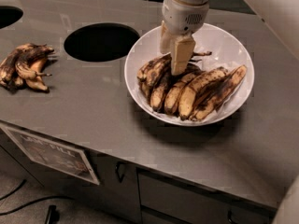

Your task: Pick banana from white bowl

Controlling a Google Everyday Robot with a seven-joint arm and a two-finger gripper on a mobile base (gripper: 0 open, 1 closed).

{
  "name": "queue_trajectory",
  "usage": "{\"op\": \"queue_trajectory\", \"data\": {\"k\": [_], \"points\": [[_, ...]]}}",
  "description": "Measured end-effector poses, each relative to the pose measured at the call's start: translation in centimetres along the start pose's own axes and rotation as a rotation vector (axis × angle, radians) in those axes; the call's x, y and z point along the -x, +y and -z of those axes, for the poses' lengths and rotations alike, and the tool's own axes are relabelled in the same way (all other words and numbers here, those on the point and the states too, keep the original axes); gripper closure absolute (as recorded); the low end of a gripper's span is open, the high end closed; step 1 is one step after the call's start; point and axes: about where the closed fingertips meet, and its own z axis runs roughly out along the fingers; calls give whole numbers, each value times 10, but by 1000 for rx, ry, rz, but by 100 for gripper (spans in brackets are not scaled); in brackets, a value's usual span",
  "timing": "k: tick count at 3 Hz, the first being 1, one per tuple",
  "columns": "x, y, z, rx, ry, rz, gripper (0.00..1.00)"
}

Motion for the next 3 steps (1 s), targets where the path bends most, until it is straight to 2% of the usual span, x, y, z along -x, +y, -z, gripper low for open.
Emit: {"op": "queue_trajectory", "data": {"k": [3], "points": [[0, 1, -2, 9, -2, 4, 46]]}}
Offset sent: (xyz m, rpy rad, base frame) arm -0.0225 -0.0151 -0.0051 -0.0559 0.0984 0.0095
